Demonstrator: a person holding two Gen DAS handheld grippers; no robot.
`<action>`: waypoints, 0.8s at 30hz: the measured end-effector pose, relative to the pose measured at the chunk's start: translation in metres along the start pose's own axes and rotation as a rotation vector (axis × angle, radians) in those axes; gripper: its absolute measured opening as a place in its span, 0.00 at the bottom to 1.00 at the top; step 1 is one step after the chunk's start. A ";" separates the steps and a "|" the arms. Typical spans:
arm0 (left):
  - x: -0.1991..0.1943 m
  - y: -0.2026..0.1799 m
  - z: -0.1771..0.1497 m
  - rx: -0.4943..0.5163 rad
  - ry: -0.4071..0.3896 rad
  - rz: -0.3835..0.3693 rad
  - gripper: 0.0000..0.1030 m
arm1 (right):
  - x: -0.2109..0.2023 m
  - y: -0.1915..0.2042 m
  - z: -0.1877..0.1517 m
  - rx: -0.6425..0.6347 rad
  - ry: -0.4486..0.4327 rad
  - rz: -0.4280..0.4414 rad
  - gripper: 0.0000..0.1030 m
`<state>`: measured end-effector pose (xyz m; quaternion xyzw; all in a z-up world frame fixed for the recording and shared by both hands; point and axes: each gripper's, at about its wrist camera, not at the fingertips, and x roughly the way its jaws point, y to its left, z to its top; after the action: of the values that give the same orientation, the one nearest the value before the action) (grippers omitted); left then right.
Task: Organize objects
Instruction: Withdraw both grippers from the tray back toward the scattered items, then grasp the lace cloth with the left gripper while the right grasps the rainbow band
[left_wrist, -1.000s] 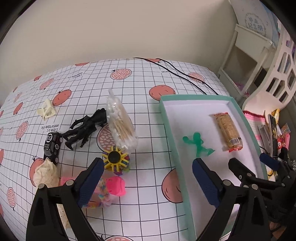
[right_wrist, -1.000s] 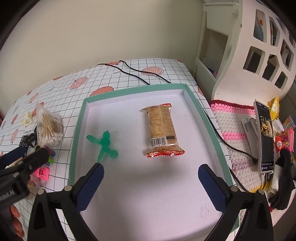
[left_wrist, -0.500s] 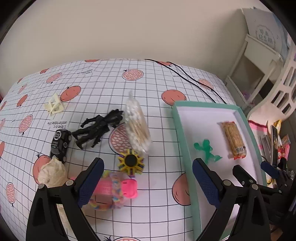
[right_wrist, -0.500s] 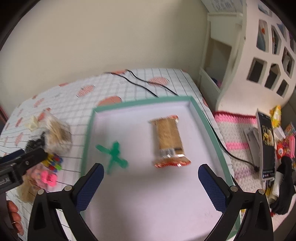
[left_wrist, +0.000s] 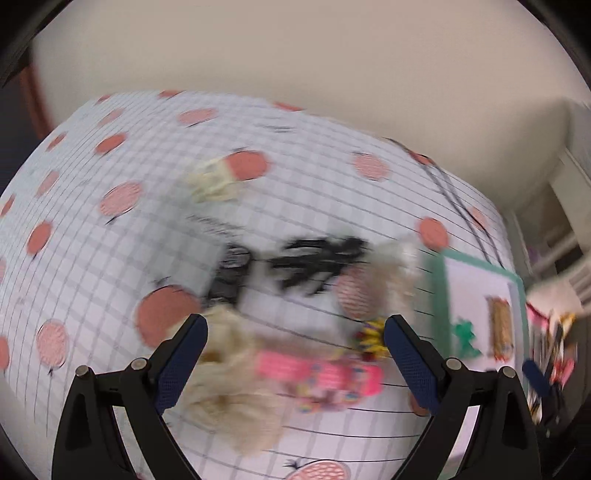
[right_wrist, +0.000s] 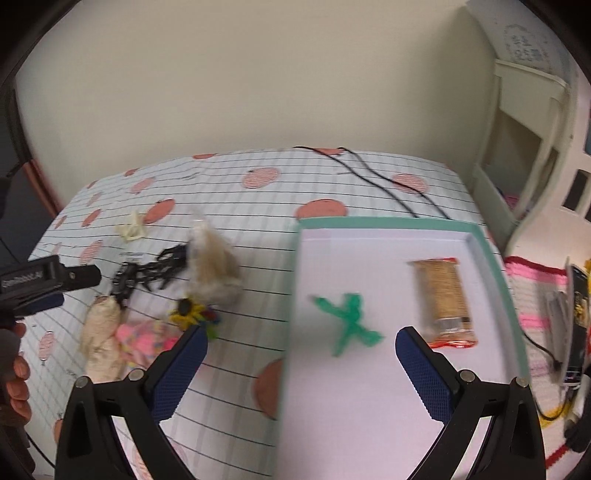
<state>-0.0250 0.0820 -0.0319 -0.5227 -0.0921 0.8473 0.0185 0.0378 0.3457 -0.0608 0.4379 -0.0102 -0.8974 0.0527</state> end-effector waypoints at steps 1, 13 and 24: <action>0.000 0.009 0.001 -0.021 0.007 0.008 0.94 | 0.001 0.004 0.000 -0.001 0.002 0.009 1.00; 0.016 0.067 -0.003 -0.157 0.120 0.073 0.94 | 0.018 0.063 -0.005 -0.080 0.077 0.109 0.93; 0.035 0.071 -0.016 -0.212 0.235 0.043 0.94 | 0.028 0.085 -0.011 -0.122 0.150 0.170 0.54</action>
<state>-0.0224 0.0192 -0.0823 -0.6192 -0.1669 0.7661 -0.0444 0.0364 0.2583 -0.0838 0.4972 0.0116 -0.8535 0.1556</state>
